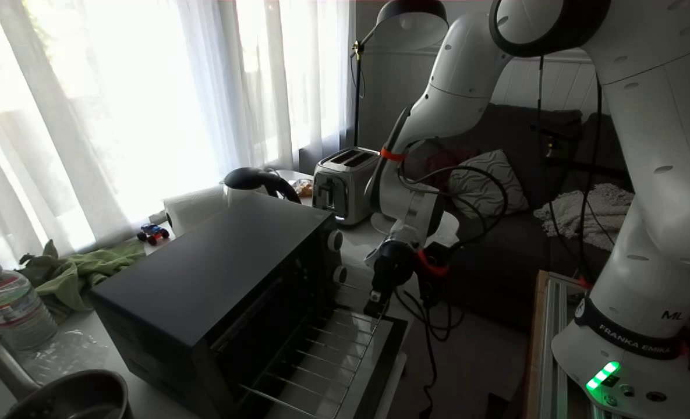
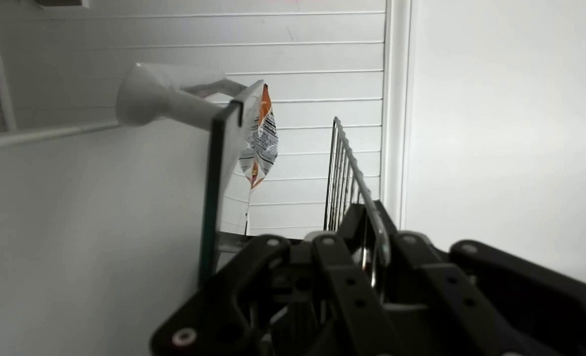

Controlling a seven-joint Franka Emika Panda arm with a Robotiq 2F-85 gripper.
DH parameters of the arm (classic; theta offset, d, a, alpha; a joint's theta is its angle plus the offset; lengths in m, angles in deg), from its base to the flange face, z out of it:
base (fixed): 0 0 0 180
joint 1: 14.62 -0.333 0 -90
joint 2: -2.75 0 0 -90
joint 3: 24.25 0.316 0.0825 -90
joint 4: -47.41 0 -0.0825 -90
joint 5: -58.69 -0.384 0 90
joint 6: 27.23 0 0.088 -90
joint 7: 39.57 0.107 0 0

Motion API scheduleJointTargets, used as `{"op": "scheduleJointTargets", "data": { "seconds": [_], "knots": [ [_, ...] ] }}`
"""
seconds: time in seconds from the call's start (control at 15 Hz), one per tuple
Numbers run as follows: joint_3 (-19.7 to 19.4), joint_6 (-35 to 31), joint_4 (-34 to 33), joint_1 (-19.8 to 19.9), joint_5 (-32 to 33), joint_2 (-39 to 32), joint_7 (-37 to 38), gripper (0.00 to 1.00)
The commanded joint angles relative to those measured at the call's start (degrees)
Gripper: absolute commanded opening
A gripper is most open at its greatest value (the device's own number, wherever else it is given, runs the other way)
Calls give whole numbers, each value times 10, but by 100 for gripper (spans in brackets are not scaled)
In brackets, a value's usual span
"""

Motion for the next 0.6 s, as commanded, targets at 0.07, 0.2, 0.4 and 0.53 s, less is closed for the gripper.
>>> {"op": "scheduleJointTargets", "data": {
  "seconds": [0.07,0.2,0.4,0.53],
  "knots": [
    [-15,2,19,1,29,30,-13,2],
    [-19,2,19,4,42,31,-16,2],
    [-22,3,19,7,49,33,-20,2],
    [-23,3,18,7,57,33,-22,2]
  ]
}}
